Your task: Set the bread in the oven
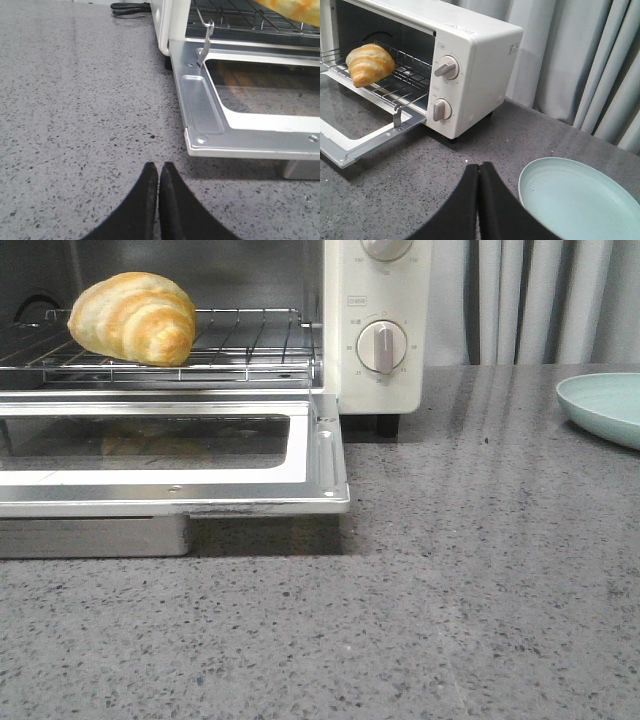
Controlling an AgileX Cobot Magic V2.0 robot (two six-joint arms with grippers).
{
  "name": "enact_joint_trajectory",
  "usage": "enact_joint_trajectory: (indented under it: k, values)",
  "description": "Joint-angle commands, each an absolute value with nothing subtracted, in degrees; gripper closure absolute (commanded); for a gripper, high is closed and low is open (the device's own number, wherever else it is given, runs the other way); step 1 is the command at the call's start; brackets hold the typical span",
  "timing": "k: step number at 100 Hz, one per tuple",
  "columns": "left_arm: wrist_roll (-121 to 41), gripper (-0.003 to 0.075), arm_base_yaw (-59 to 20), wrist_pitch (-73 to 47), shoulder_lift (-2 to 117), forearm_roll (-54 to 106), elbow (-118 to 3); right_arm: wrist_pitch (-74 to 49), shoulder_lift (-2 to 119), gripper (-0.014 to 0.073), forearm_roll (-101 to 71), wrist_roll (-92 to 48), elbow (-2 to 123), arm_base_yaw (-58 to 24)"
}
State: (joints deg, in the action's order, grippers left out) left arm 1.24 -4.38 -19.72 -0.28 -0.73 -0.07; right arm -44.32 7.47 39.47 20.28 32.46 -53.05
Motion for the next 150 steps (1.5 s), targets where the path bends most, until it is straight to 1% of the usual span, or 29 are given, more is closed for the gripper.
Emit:
enact_joint_trajectory:
  k: [1,14,19,24,36,49,56,62,65,66,69,78,88,97,113,150]
  values:
    - [1.83,0.0741,-4.27,-17.16,-1.88,0.00,1.34,-41.30,8.19,0.0644,42.00,20.32,32.93,-52.86]
    - [1.83,0.0741,-4.27,-17.16,-1.88,0.00,1.34,-41.90,8.06,0.0644,42.15,20.32,29.86,-52.53]
    - [1.83,0.0741,-4.27,-17.16,-1.88,0.00,1.34,-44.16,7.77,0.0644,43.74,20.32,28.07,-51.29]
    - [1.83,0.0741,-4.27,-17.16,-1.88,0.00,1.34,-42.16,7.71,0.0644,44.10,20.32,25.99,-48.66]
    - [1.83,0.0741,-4.27,-17.16,-1.88,0.00,1.34,-25.30,7.71,0.0644,42.98,19.54,19.56,-39.67]
    - [1.83,0.0741,-4.27,-17.16,-1.88,0.00,1.34,-7.20,7.71,0.0644,27.25,17.81,11.17,-27.27]
    - [1.83,0.0741,-4.27,-17.16,-1.88,0.00,1.34,2.26,7.71,0.0644,18.50,14.29,5.41,-20.25]
    - [1.83,0.0741,-4.27,-17.16,-1.88,0.00,1.34,10.92,7.71,0.0644,16.02,11.18,0.06,-15.28]
    - [1.83,0.0741,-4.27,-17.16,-1.88,0.00,1.34,13.10,7.25,0.0644,15.74,11.04,-1.84,-13.50]
    - [1.83,0.0741,-4.27,-17.16,-1.88,0.00,1.34,12.50,7.09,0.0644,15.74,11.04,-1.86,-12.73]
    - [1.83,0.0741,-4.27,-17.16,-1.88,0.00,1.34,5.64,6.20,0.0644,15.74,10.69,-0.89,-11.61]
    - [1.83,0.0741,-4.27,-17.16,-1.88,0.00,1.34,1.14,3.02,0.0644,11.96,8.71,-1.48,-9.40]
    - [1.83,0.0741,-4.27,-17.16,-1.88,0.00,1.34,-10.89,-1.76,0.0644,9.14,8.71,-1.33,-8.97]
    - [1.83,0.0741,-4.27,-17.16,-1.88,0.00,1.34,-17.05,-1.44,0.0644,8.59,8.71,-1.33,-8.92]
    - [1.83,0.0741,-4.27,-17.16,-1.88,0.00,1.34,-17.23,-1.56,0.0644,8.59,5.98,-1.33,-8.92]
    - [1.83,0.0741,-4.27,-17.16,-1.88,0.00,1.34,-17.04,-1.56,0.0644,8.59,5.98,-1.33,-8.92]
